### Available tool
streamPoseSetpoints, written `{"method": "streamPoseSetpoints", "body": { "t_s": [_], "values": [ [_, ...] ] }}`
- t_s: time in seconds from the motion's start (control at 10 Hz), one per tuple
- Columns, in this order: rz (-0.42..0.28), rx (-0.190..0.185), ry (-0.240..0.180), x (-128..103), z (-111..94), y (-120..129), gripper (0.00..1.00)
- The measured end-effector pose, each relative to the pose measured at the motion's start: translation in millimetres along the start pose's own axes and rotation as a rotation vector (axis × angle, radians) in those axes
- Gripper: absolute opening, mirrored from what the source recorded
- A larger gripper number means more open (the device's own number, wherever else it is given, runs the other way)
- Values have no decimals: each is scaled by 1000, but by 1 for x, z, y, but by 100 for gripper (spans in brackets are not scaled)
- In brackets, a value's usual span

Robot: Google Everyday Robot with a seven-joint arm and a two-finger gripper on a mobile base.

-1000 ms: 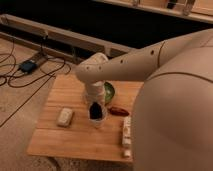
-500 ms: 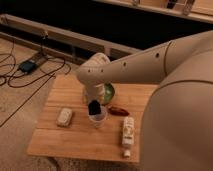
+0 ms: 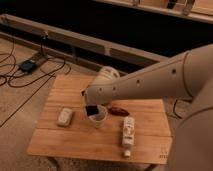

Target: Place the eraser in the ceramic cup

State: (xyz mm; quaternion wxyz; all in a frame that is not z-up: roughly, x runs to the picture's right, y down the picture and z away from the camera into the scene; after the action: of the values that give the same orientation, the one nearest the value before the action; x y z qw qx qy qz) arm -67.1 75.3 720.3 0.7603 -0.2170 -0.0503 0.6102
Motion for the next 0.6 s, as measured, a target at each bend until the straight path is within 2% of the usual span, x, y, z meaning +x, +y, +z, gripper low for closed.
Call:
{"method": "streamPoseSetpoints", "body": {
  "t_s": [0.2,0.4,0.6],
  "values": [
    [-28,-57,-44,2,-4,2,6],
    [-45,-84,-77,4,-11,-6,6],
    [-65,-137,-126,5,-21,-10,6]
  ]
}}
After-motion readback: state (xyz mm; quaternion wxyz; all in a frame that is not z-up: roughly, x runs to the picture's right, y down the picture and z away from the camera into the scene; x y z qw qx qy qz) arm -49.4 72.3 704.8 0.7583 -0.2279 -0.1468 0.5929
